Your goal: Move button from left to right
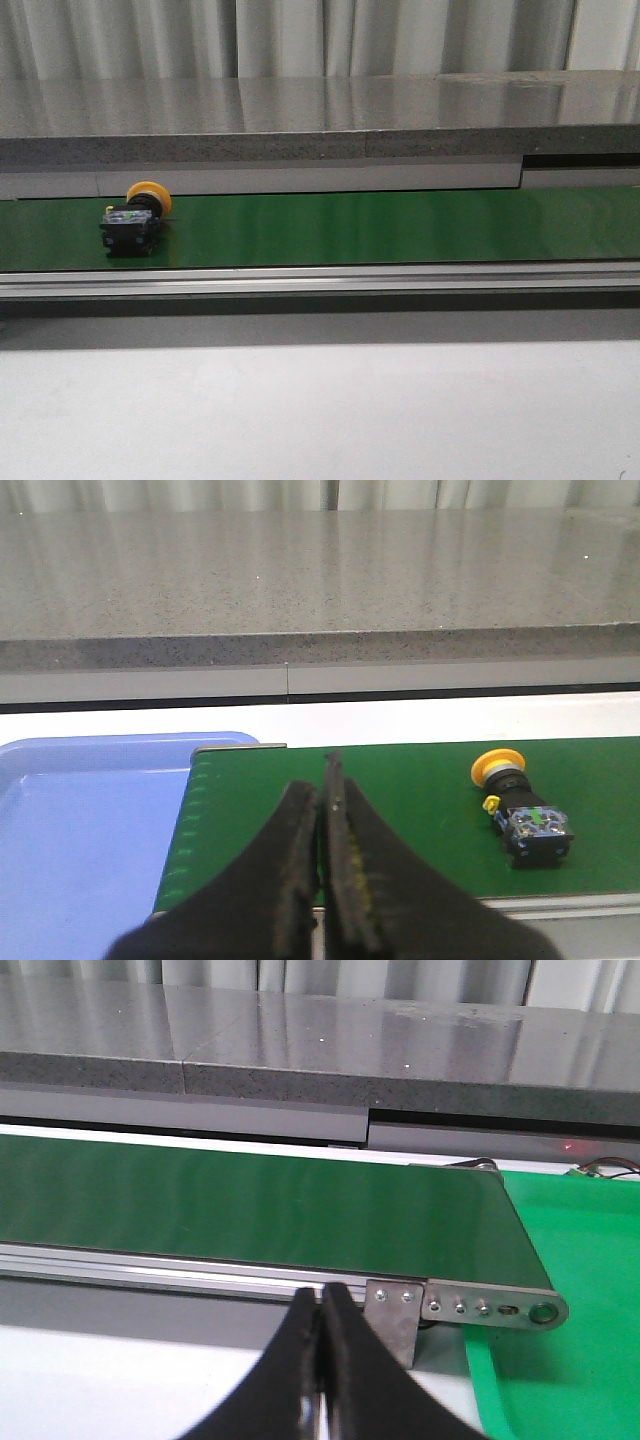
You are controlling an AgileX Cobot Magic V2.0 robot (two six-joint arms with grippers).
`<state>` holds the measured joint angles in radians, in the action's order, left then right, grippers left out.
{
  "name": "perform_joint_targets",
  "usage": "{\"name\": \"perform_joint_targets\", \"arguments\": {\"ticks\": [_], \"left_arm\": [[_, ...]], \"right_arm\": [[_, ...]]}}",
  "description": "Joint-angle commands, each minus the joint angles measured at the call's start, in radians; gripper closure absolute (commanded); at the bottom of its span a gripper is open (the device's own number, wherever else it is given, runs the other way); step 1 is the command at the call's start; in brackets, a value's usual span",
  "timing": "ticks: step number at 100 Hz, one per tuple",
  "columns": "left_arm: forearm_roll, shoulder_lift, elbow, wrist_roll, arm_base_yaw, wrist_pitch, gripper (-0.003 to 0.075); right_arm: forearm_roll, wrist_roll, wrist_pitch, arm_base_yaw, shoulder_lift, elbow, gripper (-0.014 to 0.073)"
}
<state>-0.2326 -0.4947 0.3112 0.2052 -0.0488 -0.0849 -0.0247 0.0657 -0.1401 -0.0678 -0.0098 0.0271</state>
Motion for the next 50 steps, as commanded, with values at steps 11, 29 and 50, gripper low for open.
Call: {"name": "perform_joint_targets", "arguments": {"ticks": [11,29,50], "left_arm": [[-0.007,-0.003,0.028,0.000,-0.009,0.085,0.0741],[-0.007,-0.003,0.028,0.000,-0.009,0.085,0.0741],[-0.007,-0.003,0.028,0.000,-0.009,0.085,0.0741]], "right_arm": [[0.002,0.000,0.131,0.007,-0.020,-0.015,0.0660],[0.000,0.000,0.140,0.007,-0.020,-0.026,0.0660],[-0.037,0.000,0.099,0.007,0.004,-0.104,0.0660]]}}
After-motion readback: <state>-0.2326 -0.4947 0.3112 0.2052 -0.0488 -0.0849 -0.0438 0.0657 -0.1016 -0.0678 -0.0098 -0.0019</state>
